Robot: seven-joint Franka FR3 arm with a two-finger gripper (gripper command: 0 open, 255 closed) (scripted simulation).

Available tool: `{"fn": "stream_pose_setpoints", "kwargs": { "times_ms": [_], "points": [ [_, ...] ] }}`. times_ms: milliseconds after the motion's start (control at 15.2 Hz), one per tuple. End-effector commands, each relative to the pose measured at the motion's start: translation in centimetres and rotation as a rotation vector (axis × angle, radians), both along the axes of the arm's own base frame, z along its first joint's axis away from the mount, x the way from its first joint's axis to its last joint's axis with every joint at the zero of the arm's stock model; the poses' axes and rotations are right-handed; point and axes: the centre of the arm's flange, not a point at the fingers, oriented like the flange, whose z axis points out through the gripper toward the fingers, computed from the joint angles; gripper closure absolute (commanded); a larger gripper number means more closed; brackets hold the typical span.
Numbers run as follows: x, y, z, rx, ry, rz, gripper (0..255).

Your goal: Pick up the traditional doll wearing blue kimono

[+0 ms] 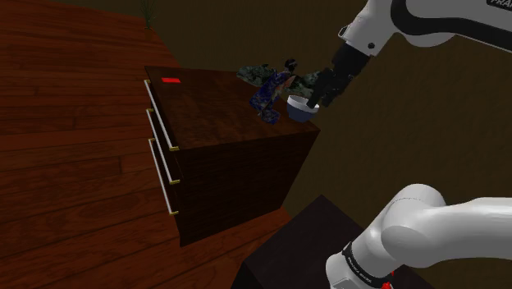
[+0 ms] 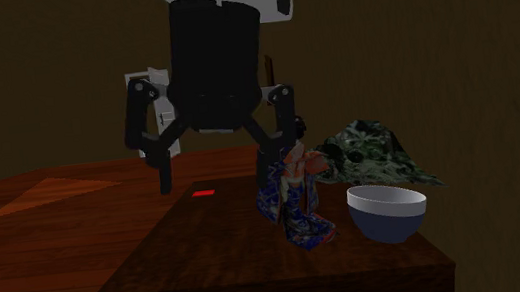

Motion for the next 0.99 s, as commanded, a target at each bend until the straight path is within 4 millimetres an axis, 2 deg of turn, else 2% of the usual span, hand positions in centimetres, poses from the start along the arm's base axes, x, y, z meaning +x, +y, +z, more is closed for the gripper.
{"fn": "stream_pose_setpoints", "kwargs": {
  "times_ms": [0,924],
  "points": [
    [0.0,0.0,0.0,0.000,0.000,0.000,0],
    [15.9,-9.1,3.8,-0.002,0.048,-0.159,0]
  ]
}}
